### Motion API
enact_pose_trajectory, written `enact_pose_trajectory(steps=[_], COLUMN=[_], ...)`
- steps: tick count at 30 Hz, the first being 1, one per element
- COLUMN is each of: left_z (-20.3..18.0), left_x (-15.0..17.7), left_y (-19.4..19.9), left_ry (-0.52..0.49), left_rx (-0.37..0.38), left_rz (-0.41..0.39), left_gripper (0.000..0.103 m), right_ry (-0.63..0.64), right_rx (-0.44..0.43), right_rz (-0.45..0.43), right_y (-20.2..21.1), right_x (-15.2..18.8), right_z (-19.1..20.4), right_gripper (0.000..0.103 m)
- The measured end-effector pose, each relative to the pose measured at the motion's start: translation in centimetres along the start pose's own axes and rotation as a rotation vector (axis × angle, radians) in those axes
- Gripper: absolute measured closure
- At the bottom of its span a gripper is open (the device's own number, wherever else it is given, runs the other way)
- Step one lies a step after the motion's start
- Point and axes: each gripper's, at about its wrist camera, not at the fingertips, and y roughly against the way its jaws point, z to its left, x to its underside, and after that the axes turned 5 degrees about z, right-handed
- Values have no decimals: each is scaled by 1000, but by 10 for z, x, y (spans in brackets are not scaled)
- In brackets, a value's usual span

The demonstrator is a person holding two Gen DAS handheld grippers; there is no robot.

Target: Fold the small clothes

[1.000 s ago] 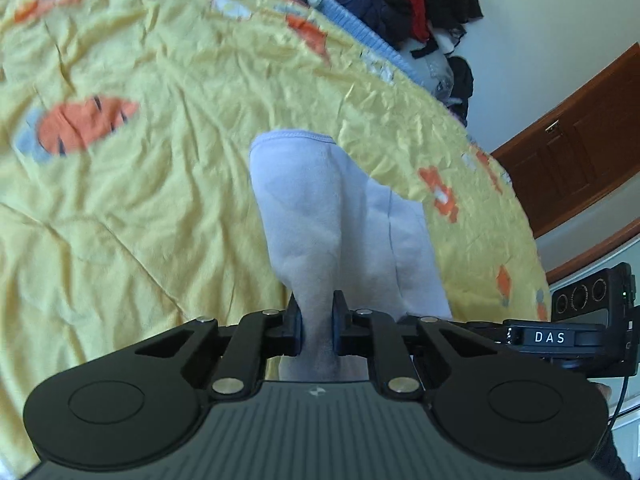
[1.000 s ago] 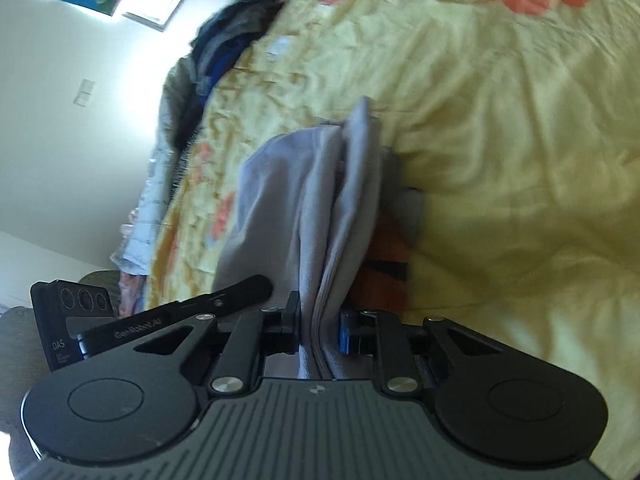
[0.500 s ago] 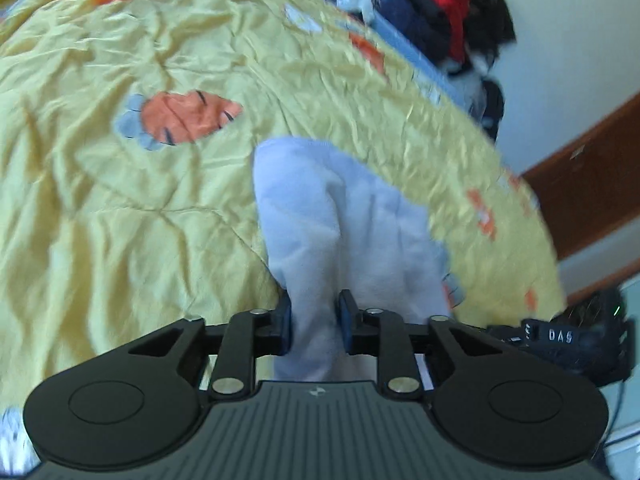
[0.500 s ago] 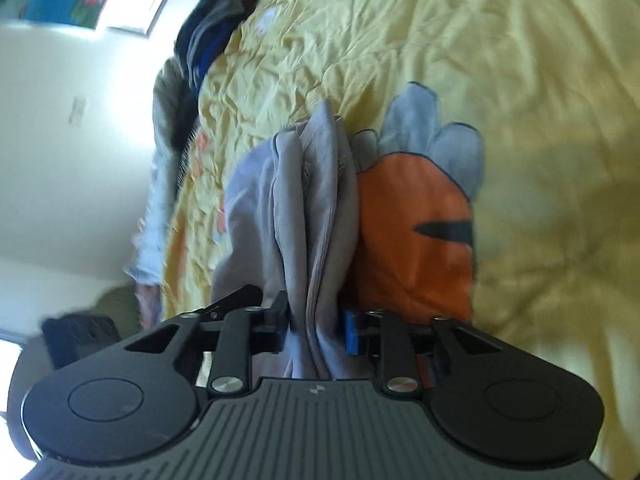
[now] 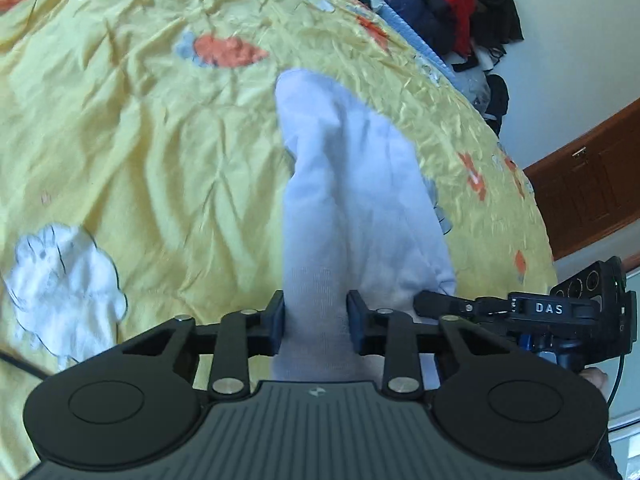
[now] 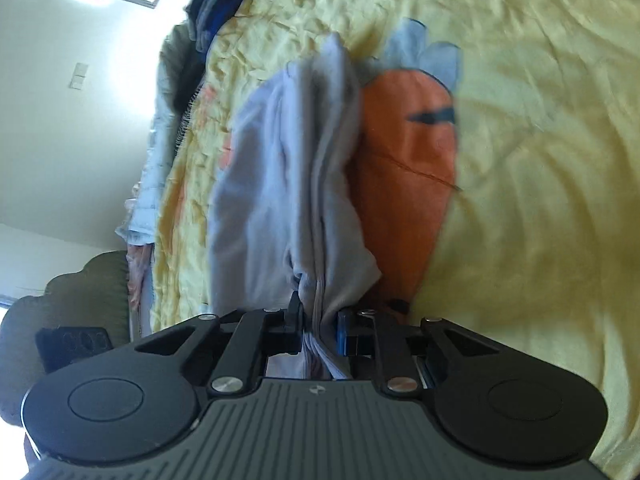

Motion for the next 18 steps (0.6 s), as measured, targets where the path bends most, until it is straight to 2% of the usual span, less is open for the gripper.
enact_pose_trajectory(steps=[2,4,6,7,8,9,10,13,15,17,18], left_z=[-4,-4,-5,-5,-6,-8,-13,-45,-72,-93,-97], left_x=[2,10,17,19,21,25,30,50,61,71,72], left_y=[1,-14,-15,-13,-8,-1,9,33,30,11,-4], left_ry=[-35,-50,-59,-49,-42,-47,-81,-308,-482,-639,-666], left_rx=[-14,-60,-63,-62,-71,-92,-125,-233,-240,-246,-270], left_rz=[10,34,-19,-26,-32,-54,-105,-258,-320,-326,-298], left_gripper=[73,70,67,60,54,42,39,39,39,36,36], right_ry=[19,16,-18,-33,-55,-70,-65,-31,-11,20,40], right_rx=[-4,25,53,39,22,6,-12,-23,-60,-114,-138], right_rz=[-13,-7,-4,-20,-25,-34,-63,-166,-204,-190,-164], right_y=[7,7,1,3,6,10,19,44,49,38,26], right_x=[2,4,9,12,15,17,18,12,-4,-24,-37], right_z=[5,0,-11,-15,-17,-17,-16,-4,10,29,39], right_gripper=[84,84,78,75,66,63,57,55,55,46,41])
